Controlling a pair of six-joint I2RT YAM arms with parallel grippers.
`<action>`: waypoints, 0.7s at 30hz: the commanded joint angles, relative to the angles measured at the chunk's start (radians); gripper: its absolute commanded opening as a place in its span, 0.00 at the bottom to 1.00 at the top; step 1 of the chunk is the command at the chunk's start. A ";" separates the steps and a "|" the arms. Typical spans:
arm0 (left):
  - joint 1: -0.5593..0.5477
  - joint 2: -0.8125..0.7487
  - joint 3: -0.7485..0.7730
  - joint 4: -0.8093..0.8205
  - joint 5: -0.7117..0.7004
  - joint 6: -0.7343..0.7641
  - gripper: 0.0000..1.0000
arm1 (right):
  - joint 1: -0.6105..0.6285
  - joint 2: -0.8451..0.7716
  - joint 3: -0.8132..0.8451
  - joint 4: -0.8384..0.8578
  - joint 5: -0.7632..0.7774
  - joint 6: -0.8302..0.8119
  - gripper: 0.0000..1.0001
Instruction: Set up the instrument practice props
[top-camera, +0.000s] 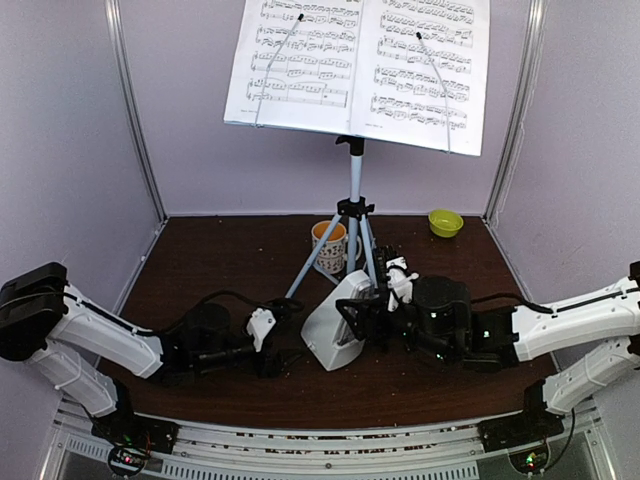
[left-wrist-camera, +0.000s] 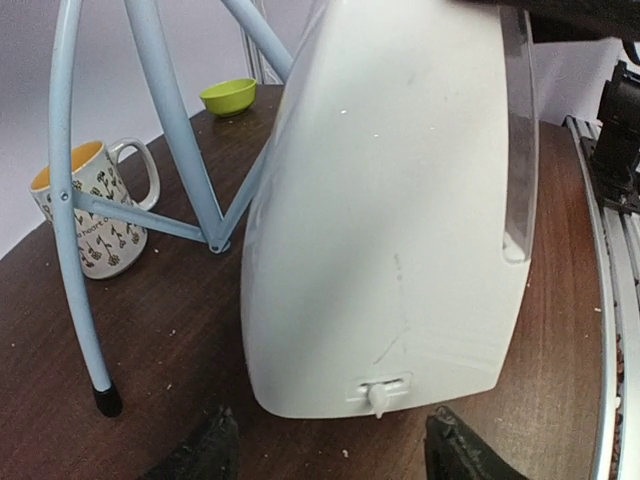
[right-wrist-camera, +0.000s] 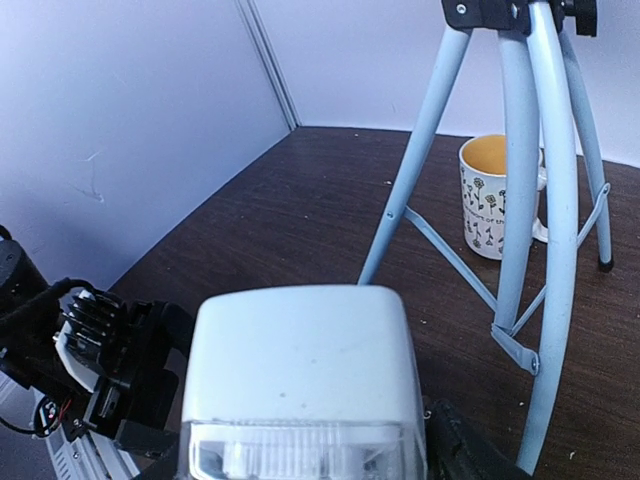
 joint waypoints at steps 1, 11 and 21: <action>-0.005 -0.076 -0.067 0.055 -0.004 0.106 0.69 | -0.005 -0.104 -0.030 0.207 -0.073 -0.092 0.04; -0.091 -0.215 -0.116 -0.021 -0.086 0.264 0.98 | -0.020 -0.227 -0.127 0.308 -0.261 -0.211 0.00; -0.216 -0.177 0.011 -0.062 -0.232 0.318 0.95 | -0.025 -0.270 -0.178 0.386 -0.360 -0.232 0.00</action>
